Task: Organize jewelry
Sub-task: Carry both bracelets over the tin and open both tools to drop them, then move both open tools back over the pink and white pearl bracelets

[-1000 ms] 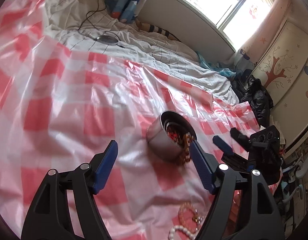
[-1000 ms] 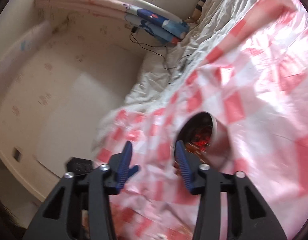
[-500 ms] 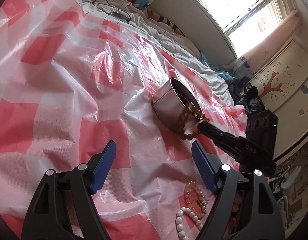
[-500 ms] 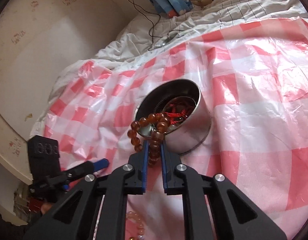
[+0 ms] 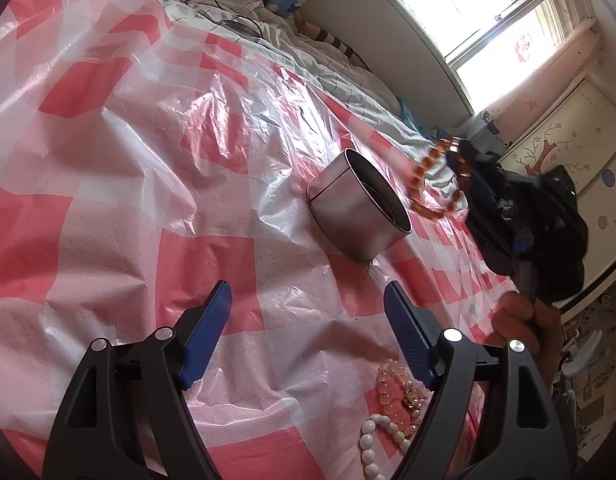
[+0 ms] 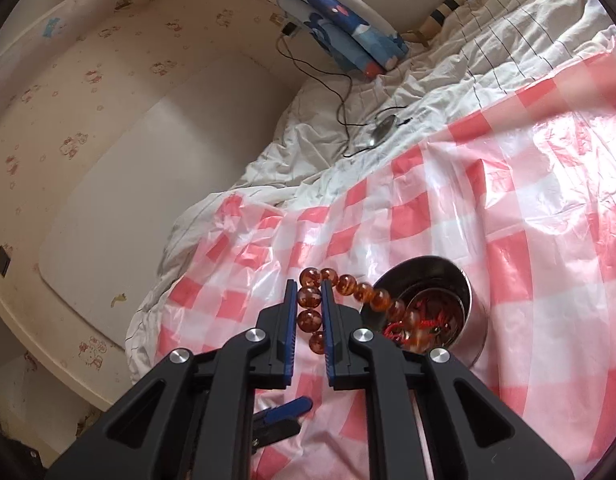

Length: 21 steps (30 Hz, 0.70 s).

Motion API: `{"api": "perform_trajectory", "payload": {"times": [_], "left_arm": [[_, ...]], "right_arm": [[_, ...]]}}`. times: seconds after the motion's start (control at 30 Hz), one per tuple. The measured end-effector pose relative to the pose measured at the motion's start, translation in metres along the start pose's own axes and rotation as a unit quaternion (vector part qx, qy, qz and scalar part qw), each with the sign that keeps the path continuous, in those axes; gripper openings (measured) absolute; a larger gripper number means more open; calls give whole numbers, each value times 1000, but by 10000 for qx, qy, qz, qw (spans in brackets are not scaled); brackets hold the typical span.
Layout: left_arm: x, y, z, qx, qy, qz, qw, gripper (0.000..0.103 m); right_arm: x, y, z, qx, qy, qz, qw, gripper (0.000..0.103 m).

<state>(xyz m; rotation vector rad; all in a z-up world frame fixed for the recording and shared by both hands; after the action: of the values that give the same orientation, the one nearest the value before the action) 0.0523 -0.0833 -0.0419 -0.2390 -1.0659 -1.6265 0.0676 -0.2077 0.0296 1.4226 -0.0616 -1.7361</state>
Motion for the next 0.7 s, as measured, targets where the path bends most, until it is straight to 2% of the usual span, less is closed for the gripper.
{"api": "perform_trajectory", "payload": {"times": [0.13, 0.2, 0.33, 0.4, 0.57, 0.63, 0.7], "left_arm": [[-1, -1, 0, -3, -36, 5, 10000, 75], [0, -1, 1, 1, -69, 9, 10000, 75], [1, -1, 1, -19, -105, -14, 9999, 76], [2, -2, 5, -77, -143, 12, 9999, 76], [14, -20, 25, -220, -251, -72, 9994, 76], [23, -37, 29, -449, -194, -345, 9982, 76], [33, -54, 32, -583, -73, -724, 9956, 76]], "right_arm": [[34, -4, -21, -343, -779, -272, 9960, 20], [40, -7, -13, -188, -937, -340, 9948, 38], [38, -19, 24, 176, -1317, -255, 9908, 50], [30, -33, 44, 190, -1406, -126, 9898, 67], [15, -86, 76, -111, -1583, 260, 9870, 74], [13, -110, 82, -224, -1469, 317, 9884, 74], [17, -129, 83, -332, -1533, 337, 9870, 75]]}}
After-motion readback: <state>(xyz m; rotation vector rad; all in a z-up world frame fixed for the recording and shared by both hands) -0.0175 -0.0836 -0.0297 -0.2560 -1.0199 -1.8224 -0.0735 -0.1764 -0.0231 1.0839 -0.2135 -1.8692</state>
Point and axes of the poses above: each gripper's, at about its wrist camera, not at the fingertips, and z roughly against the way its jaws point, x to its right, y to its top, the point moved 8 cm from there along -z, roughly the way its jaws point, and after that the axes turned 1 degree about -x, right-handed, at the moved point
